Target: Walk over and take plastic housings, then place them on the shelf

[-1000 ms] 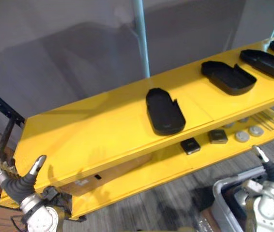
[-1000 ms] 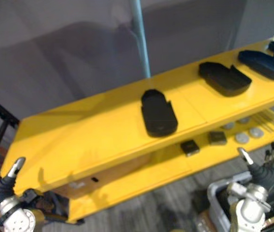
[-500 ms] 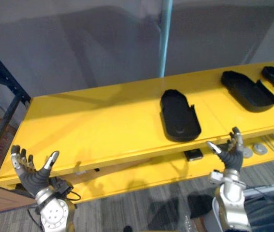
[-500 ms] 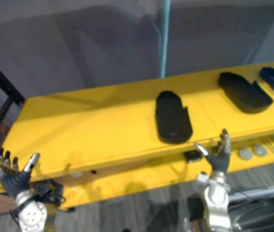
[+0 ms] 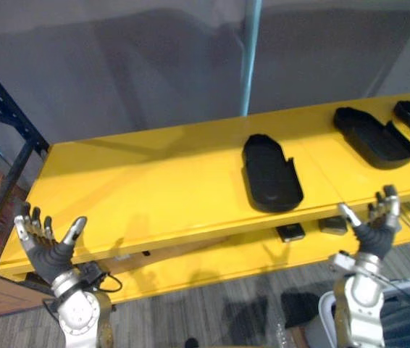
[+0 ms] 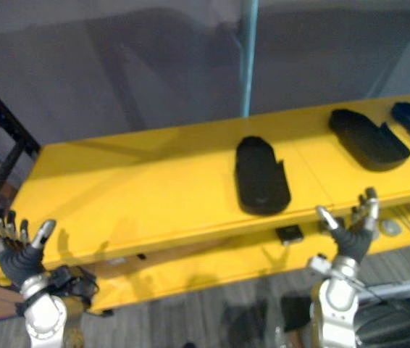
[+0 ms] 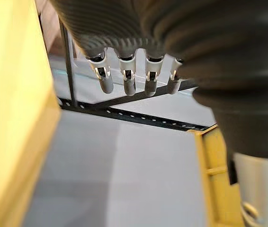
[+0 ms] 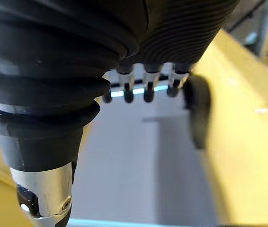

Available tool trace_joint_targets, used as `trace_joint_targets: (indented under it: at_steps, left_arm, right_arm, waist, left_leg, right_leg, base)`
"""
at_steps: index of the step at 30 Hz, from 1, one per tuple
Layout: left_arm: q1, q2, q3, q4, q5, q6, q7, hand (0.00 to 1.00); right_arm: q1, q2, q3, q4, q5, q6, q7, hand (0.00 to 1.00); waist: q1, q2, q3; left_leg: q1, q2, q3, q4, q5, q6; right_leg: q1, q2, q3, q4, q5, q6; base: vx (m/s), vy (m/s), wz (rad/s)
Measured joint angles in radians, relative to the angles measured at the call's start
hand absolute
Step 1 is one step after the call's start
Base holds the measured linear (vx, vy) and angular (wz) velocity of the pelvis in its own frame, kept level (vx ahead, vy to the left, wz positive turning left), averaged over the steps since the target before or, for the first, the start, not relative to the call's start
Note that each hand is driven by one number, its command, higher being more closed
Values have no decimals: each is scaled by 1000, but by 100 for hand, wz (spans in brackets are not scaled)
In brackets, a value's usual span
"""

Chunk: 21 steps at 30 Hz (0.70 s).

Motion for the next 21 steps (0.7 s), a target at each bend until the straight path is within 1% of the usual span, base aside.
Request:
trace_joint_targets:
  at_steps: [1, 2, 4, 6, 7, 8, 9, 10, 12, 17, 19, 21]
  left_arm:
    - [-7, 0, 0, 0, -22, -3, -7, 0]
    - [-8, 0, 1, 0, -56, -10, -19, 0]
    - [-7, -1, -1, 0, -83, -11, -31, 0]
    - [-7, -1, -7, 1, -90, -11, -36, 0]
    - [-7, -1, -9, 1, -89, -11, -37, 0]
    - [-7, -1, -10, 2, -88, -11, -42, 0]
    - [-7, -1, -10, 2, -88, -11, -53, 0]
    - [-8, -1, -11, 2, -88, -11, -61, 0]
    - [-7, -1, -12, 2, -87, -11, -77, 0]
    - [16, 0, -14, 2, -87, -11, -78, 0]
    - [19, 0, -29, 2, -87, -11, -78, 0]
    - [26, 0, -47, 2, -87, -11, -78, 0]
  right_arm:
    - [-4, 0, 1, -12, 0, -13, -3, 0]
    - [-25, 0, 18, -19, -1, -36, -4, 0]
    - [-54, -1, 49, -19, -11, -54, -14, 0]
    - [-83, -1, 127, -19, -34, -78, -21, 0]
    - [-85, -1, 142, -19, -39, -80, -16, 100]
    - [-85, -1, 181, -19, -43, -81, 8, 100]
    - [-85, -1, 217, -19, -58, -81, 26, 100]
    - [-85, -1, 231, -19, -61, -81, 37, 100]
    - [-90, -1, 267, -19, -81, -81, 61, 100]
    - [-99, -2, 317, -19, -77, -81, 119, 100]
    - [-90, -1, 341, -19, -74, -79, 134, 100]
    - [-68, 2, 374, -19, -79, -78, 133, 100]
  waist:
    - [0, -1, 0]
    - [2, -1, 1]
    - [3, -3, 2]
    - [5, -3, 3]
    - [5, -2, 3]
    - [8, -2, 3]
    - [10, -2, 3]
    - [10, -3, 3]
    - [27, -7, 6]
    - [32, -15, 11]
    - [32, -17, 12]
    - [31, -21, 14]
  left_leg:
    - [-1, 0, -1, -1, 0, 1]
    - [-2, 3, 1, -5, 1, 1]
    - [-2, 6, 3, -8, 1, 2]
    - [-2, 10, 9, -15, 2, 3]
    - [-2, 10, 13, -15, 3, 3]
    - [-1, 11, 14, -15, 8, 8]
    - [-1, 9, 1, -16, 15, 5]
    - [-1, 8, -4, -17, 17, 4]
    - [-1, 4, -15, -14, 24, 2]
    - [1, -2, -29, -14, 24, 2]
    - [1, -2, -28, -15, 24, 1]
    - [2, -2, -25, -15, 23, 1]
  right_leg:
    - [0, 0, 2, 1, 0, 0]
    - [0, 1, 7, 1, 0, 0]
    - [0, 2, 10, 1, 0, 0]
    - [1, 2, 14, 1, 0, 0]
    - [3, 2, 16, 1, 0, 0]
    - [10, 2, 20, -1, 0, 0]
    - [16, 1, 20, -1, 0, 0]
    - [18, 0, 21, -1, 0, 0]
    - [23, -2, 21, -1, 0, 0]
    - [33, -7, 23, -2, 0, 0]
    - [33, -7, 25, -3, 0, 0]
    - [32, -8, 29, -4, 0, 0]
  base:
    - [-11, 26, 24]
    - [-7, 14, 13]
    - [4, -2, 9]
    - [25, 13, 14]
    - [52, 42, 17]
    - [69, 55, 22]
    - [70, 61, 28]
    - [65, 62, 29]
    - [57, 49, 22]
    - [31, 31, 14]
    - [0, 0, 0]
    - [-8, 6, -5]
